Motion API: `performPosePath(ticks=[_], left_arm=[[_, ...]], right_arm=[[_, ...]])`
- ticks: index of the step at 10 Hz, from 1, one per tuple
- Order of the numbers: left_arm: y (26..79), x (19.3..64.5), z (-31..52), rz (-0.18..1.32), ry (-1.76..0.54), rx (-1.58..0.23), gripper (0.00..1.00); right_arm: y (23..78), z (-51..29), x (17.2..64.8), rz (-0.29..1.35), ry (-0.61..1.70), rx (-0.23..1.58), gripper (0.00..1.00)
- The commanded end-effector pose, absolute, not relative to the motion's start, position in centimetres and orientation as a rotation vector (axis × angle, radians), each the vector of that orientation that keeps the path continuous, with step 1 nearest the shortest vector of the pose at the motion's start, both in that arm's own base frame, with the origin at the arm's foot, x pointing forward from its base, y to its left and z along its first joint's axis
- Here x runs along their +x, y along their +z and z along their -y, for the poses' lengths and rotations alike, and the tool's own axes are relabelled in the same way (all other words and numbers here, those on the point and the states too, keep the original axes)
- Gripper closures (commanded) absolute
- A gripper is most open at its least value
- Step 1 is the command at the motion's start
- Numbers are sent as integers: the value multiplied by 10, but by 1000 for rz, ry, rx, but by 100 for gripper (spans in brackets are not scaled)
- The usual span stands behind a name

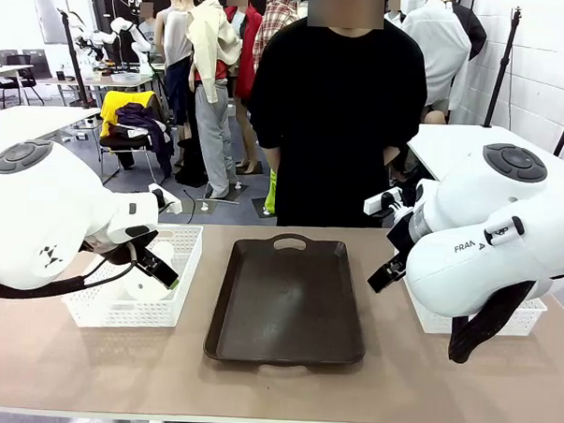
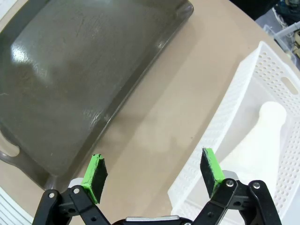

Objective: Prepare the laboratory tools.
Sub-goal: Pick up the Big flask that the person points to.

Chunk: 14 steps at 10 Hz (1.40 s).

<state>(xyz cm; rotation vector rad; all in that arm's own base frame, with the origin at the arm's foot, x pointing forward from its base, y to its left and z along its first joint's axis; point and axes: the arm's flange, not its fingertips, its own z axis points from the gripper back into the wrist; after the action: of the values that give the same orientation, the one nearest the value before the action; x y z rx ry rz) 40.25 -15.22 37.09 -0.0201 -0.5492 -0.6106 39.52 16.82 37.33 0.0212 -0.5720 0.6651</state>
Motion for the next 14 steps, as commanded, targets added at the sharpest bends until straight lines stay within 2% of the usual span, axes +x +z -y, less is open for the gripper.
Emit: performPosePath(ticks=[1, 11, 14], left_arm=[[371, 403, 151, 550, -608, -21, 0], [371, 402, 152, 549, -611, -20, 0], [427, 390, 130, 671, -513, -86, 0]], right_arm=[[373, -168, 395, 572, 664, 22, 0], [373, -168, 395, 572, 665, 21, 0], [432, -160, 403, 502, 638, 190, 0]])
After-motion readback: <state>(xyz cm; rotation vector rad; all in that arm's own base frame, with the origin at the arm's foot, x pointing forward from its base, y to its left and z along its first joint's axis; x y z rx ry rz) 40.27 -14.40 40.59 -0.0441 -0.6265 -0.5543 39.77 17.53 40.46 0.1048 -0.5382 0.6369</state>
